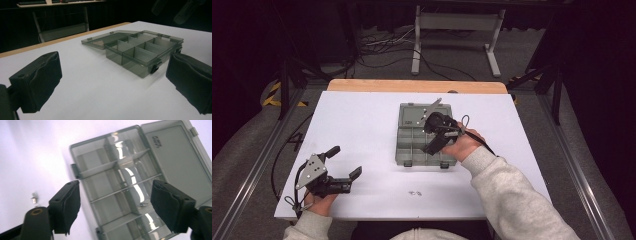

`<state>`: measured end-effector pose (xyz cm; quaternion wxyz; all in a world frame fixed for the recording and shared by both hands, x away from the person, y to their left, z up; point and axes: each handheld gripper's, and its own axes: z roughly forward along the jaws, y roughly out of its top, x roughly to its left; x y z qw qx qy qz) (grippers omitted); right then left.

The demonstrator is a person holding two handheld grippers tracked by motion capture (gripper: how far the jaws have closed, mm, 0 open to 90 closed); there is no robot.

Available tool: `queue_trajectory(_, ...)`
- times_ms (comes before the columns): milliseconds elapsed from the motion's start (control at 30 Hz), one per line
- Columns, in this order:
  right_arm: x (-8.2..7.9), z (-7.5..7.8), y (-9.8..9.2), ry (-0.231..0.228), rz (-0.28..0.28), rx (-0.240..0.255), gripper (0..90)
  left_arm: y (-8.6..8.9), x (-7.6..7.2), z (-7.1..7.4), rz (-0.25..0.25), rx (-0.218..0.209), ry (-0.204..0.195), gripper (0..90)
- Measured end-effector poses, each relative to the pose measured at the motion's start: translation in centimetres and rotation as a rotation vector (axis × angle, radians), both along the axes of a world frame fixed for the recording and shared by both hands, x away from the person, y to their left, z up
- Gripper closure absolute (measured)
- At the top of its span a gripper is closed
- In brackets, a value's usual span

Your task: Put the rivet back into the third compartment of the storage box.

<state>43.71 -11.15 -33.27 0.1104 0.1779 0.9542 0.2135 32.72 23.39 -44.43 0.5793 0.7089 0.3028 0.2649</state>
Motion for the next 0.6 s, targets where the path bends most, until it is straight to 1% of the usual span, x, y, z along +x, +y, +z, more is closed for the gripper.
queue_trajectory(33, 0.0, 0.0, 0.0, 0.0, 0.0, 0.0, 23.2, 0.0, 0.0, 0.0, 0.0, 0.0, 0.0, 0.8)
queue_trajectory(67, -0.9, 0.3, 0.3, -0.001, 0.018, 0.0, 22.0, 0.0, 0.0, 0.0, -0.001, 0.0, 0.0, 0.8)
queue_trajectory(100, -1.4, 0.5, 0.4, -0.004, 0.03, 0.004, 20.0, 0.0, 0.0, 0.0, -0.001, 0.0, 0.0, 0.8)
queue_trajectory(233, -2.6, 0.7, 0.6, -0.004, 0.05, 0.009, 16.1, 0.0, 0.0, 0.0, 0.0, 0.004, 0.001, 0.8)
queue_trajectory(367, -3.7, 0.7, 0.8, -0.007, 0.074, 0.0, 13.8, 0.0, 0.0, 0.0, -0.001, 0.005, 0.0, 0.8)
queue_trajectory(433, -4.4, 0.6, 1.0, -0.011, 0.091, 0.004, 13.2, 0.0, 0.0, 0.0, -0.001, 0.005, 0.001, 0.8)
queue_trajectory(533, -5.2, 0.3, 1.3, -0.011, 0.107, -0.009, 13.1, -0.1, 0.0, 0.0, 0.002, 0.005, -0.002, 0.8)
queue_trajectory(600, -5.6, -0.1, 1.5, -0.01, 0.12, -0.008, 13.2, -0.1, -0.1, 0.0, 0.001, 0.007, -0.002, 0.8)
